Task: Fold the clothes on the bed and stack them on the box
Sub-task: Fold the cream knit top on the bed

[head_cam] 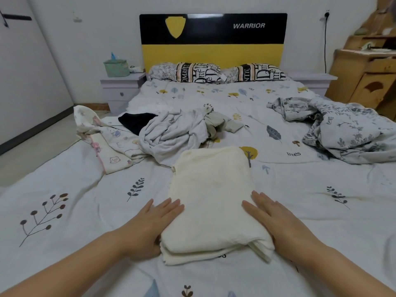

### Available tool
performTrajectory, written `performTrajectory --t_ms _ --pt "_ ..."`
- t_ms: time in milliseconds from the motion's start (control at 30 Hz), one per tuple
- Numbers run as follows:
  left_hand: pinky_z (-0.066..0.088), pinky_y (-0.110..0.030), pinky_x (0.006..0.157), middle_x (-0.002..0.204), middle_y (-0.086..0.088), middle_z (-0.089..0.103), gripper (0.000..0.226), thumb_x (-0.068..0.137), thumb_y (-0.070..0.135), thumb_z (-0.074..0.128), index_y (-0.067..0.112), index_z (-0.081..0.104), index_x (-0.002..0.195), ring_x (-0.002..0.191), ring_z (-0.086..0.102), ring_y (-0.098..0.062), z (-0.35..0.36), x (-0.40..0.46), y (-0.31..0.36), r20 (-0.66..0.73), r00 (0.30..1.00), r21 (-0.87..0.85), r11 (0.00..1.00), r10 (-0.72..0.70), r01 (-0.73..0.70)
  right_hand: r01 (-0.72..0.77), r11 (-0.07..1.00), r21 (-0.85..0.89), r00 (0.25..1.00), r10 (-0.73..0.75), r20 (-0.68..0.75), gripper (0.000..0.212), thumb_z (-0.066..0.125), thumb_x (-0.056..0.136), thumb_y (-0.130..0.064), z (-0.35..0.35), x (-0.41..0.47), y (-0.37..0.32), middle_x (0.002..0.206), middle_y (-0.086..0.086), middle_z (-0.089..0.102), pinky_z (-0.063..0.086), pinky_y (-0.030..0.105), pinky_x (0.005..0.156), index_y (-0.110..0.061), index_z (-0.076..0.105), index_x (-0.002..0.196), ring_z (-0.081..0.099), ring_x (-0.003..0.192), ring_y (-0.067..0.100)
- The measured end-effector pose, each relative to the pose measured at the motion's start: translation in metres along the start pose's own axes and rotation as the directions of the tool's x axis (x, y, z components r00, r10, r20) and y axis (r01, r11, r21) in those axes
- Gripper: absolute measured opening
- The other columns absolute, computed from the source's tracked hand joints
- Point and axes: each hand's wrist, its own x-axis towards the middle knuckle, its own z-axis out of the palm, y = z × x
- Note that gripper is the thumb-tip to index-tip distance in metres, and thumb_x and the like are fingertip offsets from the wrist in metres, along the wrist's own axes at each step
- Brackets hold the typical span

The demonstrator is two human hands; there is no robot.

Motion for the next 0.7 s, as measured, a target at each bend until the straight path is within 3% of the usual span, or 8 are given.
performTrajectory --t_ms 67,200,300,433,533,600,633,700 --pt "-0.016 -0.027 0.111 0.149 0.015 -0.019 0.099 0.084 0.035 0.052 0.051 -0.034 0.131 0.139 -0.019 -0.007 0.01 0.0 0.0 -0.114 0.993 -0.017 0.999 0.035 -0.037 -0.02 0.996 0.084 1.0 0.019 0.012 0.061 0.025 0.103 -0.027 -0.002 -0.003 -0.004 0.146 -0.02 -0.03 -0.013 0.01 0.109 -0.062 -0.013 0.135 -0.024 0.137 -0.003" --pt "0.013 -0.042 0.114 0.15 0.005 0.024 0.074 0.073 0.03 0.047 0.052 0.014 0.136 0.141 0.022 -0.022 0.021 0.0 0.002 -0.299 0.954 -0.14 0.987 0.029 -0.075 -0.088 0.956 0.281 0.996 0.084 0.027 0.055 0.046 0.097 -0.023 -0.006 0.002 -0.01 0.148 -0.026 -0.011 -0.005 0.005 0.104 -0.058 0.02 0.131 -0.012 0.136 -0.009" --pt "0.002 -0.013 0.111 0.147 0.015 0.025 0.066 0.065 0.051 0.021 0.071 0.018 0.128 0.139 0.007 -0.003 0.009 0.002 0.009 -0.244 0.967 -0.344 0.939 -0.071 -0.018 -0.145 0.89 0.432 0.989 0.136 0.051 0.049 0.061 0.088 -0.019 -0.012 0.01 -0.01 0.142 -0.025 0.008 0.011 0.014 0.109 -0.059 0.04 0.107 -0.001 0.135 -0.006" --pt "0.024 -0.017 0.109 0.134 0.019 0.044 0.058 0.054 0.055 0.041 0.071 0.045 0.11 0.131 0.03 0.002 -0.018 0.009 0.004 -0.087 0.993 -0.567 0.824 -0.084 0.02 -0.218 0.809 0.545 0.974 0.219 0.064 0.04 0.062 0.087 -0.014 -0.026 0.021 -0.006 0.135 -0.021 0.023 0.018 0.015 0.107 -0.031 0.054 0.123 0.013 0.137 0.001" --pt "0.044 -0.017 0.069 0.078 0.011 0.063 0.038 0.054 0.038 0.055 0.02 0.071 0.083 0.074 0.056 0.001 -0.044 0.014 -0.001 -0.045 0.994 -0.762 0.647 -0.098 0.03 -0.242 0.694 0.678 0.954 0.297 0.036 0.024 0.056 0.089 -0.008 -0.036 0.031 -0.002 0.116 -0.003 0.064 0.042 0.023 0.091 -0.01 0.064 0.112 0.053 0.111 0.01" --pt "0.038 -0.011 0.055 0.052 0.012 0.052 0.013 0.064 0.02 0.06 0.019 0.062 0.051 0.051 0.045 0.004 -0.066 0.021 0.002 -0.053 0.988 -0.816 0.577 -0.144 0.04 -0.28 0.599 0.75 0.928 0.37 0.05 0.026 0.061 0.084 -0.024 -0.043 0.041 0.001 0.094 0.02 0.067 0.049 0.041 0.082 -0.001 0.068 0.094 0.057 0.081 0.02" --pt "0.035 -0.009 0.049 0.046 0.012 0.049 0.027 0.067 0.012 0.059 0.02 0.057 0.041 0.045 0.042 0.004 -0.072 0.027 -0.001 -0.078 0.979 -0.851 0.523 -0.19 0.034 -0.287 0.549 0.785 0.913 0.404 0.052 0.038 0.061 0.081 -0.033 -0.046 0.047 0.003 0.091 0.024 0.066 0.05 0.046 0.081 0.003 0.067 0.09 0.057 0.076 0.026" --pt "0.035 -0.012 0.044 0.043 0.009 0.051 0.027 0.064 0.015 0.054 0.02 0.057 0.038 0.039 0.044 0.002 -0.083 0.042 -0.005 -0.098 0.955 -0.916 0.4 -0.281 0.023 -0.269 0.449 0.852 0.877 0.481 0.023 0.041 0.06 0.087 -0.029 -0.051 0.062 0.007 0.08 0.019 0.066 0.05 0.035 0.072 0.011 0.063 0.087 0.057 0.074 0.026"
